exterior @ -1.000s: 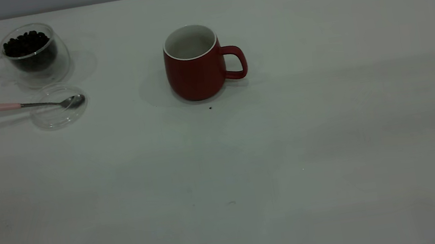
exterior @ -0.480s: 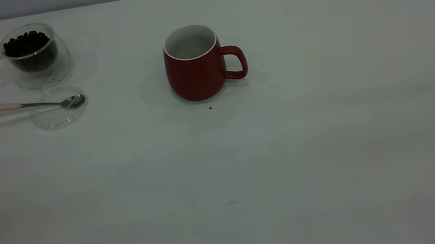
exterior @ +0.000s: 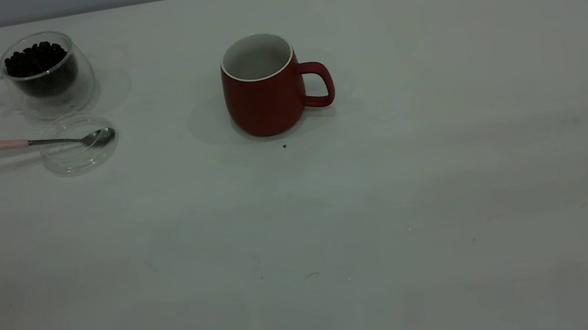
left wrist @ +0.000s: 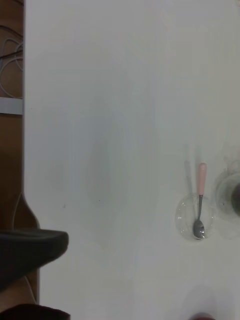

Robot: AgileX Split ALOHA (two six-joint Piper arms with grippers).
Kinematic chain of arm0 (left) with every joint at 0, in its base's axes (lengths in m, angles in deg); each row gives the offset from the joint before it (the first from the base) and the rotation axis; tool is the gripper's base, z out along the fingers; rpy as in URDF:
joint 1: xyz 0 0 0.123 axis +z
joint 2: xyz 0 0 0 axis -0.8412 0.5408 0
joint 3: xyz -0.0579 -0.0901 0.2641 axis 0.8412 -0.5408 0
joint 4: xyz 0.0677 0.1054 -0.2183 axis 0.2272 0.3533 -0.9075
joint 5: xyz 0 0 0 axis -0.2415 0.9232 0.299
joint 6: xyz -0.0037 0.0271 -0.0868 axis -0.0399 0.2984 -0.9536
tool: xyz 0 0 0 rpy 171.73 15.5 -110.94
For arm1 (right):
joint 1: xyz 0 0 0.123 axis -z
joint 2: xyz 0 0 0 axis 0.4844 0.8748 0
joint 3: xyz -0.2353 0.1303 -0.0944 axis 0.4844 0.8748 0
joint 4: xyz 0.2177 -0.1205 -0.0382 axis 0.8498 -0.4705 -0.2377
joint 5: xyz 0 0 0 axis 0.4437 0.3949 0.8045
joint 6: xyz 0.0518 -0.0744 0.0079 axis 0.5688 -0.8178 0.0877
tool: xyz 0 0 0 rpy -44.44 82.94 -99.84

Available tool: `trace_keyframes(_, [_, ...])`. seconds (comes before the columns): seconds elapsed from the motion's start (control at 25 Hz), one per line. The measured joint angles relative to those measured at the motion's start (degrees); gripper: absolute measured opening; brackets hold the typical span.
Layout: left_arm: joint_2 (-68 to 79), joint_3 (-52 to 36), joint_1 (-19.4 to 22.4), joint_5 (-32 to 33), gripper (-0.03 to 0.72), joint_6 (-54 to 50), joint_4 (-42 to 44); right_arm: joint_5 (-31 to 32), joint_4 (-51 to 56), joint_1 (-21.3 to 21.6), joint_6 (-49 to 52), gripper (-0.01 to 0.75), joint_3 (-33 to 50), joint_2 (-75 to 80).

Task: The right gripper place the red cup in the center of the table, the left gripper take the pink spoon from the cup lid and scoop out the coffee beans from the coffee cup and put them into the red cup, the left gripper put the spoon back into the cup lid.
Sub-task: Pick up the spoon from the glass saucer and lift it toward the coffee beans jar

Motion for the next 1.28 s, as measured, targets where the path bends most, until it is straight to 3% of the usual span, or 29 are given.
trace_keyframes(0.84, [1.5,0.5,0.0,-0.7,0.33,-2.3,-0.4,0.0,0.0,0.0,0.0,0.536,0.0,0.0])
trace_keyframes(1.28, [41.8,7.1,0.0,-24.8,0.33,-6.9,-0.8,0.0,0.0,0.0,0.0,0.535,0.0,0.0])
